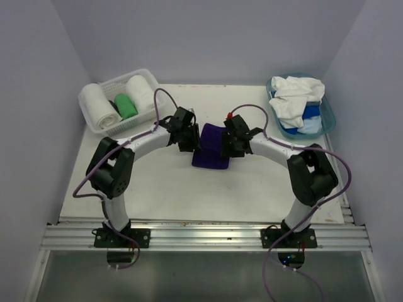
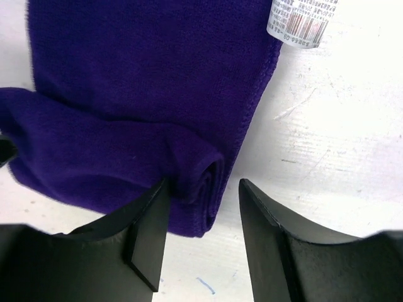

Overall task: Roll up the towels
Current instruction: Roll the towel

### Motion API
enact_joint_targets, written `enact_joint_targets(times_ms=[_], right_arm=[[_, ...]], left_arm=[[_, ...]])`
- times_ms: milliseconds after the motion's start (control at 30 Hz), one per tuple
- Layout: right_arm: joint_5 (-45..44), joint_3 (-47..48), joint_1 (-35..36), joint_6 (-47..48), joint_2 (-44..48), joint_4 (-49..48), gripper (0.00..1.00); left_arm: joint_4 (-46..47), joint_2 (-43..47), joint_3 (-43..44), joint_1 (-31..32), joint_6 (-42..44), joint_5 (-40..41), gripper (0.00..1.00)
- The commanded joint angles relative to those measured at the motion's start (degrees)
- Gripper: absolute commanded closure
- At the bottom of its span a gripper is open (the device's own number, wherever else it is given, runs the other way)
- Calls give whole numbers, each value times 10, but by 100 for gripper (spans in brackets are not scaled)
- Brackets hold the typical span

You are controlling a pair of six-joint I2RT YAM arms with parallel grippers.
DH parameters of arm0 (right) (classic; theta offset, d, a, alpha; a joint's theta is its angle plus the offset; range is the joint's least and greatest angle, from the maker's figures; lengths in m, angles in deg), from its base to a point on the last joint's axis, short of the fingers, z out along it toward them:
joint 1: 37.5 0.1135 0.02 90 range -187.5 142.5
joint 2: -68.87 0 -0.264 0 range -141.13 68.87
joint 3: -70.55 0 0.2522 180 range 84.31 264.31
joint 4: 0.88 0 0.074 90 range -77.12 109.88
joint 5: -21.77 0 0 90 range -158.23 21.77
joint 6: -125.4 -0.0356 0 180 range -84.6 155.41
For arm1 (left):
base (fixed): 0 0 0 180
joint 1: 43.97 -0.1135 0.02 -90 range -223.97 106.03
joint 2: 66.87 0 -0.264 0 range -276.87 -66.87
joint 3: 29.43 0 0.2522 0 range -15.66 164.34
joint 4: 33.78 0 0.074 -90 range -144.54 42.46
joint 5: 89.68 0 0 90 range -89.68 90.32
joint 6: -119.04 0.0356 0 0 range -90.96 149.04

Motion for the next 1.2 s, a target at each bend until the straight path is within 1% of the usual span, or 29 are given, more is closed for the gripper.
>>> enact_joint_targets(times_ms=[0,33,167,200,233,267,300,333,400,433,467,567,700,733,833,900,1000,1100,1167], right_arm=[[16,15,-2,-16,51,1,48],[14,11,-2,-18,56,0,46],[7,0,-2,-21,78,-2,45],[10,0,-3,-21,80,-1,45],[20,0,-2,-21,83,-2,45],[21,0,0,-21,84,-4,47],[22,0,0,-19,84,-6,50],[21,1,3,-19,82,-9,59],[24,7,4,-17,73,-9,69],[24,14,5,-16,69,-12,76],[26,17,5,-15,58,-15,80],[26,36,3,-7,20,-19,86],[16,64,0,3,-39,-15,88],[10,67,-2,4,-44,-15,90],[-1,57,0,7,-55,-21,90],[-3,44,3,7,-50,-23,91],[9,-14,21,-7,-28,-43,91],[16,-55,46,-32,-8,-52,91],[34,-100,71,-52,13,-70,91]], left_arm=[[-11,79,-8,-8,4,39,52],[-8,91,-14,-7,-1,36,52],[7,100,-45,-7,-16,-1,55],[20,100,-50,-7,-17,-19,58],[27,96,-55,-5,-21,-25,63],[34,92,-65,-4,-22,-32,66],[46,89,-66,-4,-24,-47,68],[50,77,-67,-4,-25,-54,74],[66,63,-63,-4,-25,-69,79],[71,47,-61,-3,-24,-73,83],[73,37,-49,-3,-22,-74,84],[76,-2,-23,-4,-14,-81,86],[60,-48,12,-5,-3,-84,87],[59,-58,17,-5,1,-84,88],[58,-60,17,-5,4,-82,88],[55,-55,9,-6,7,-77,88],[57,-24,-21,-7,6,-74,88],[64,5,-69,-7,4,-70,88],[66,33,-110,-7,1,-68,88]])
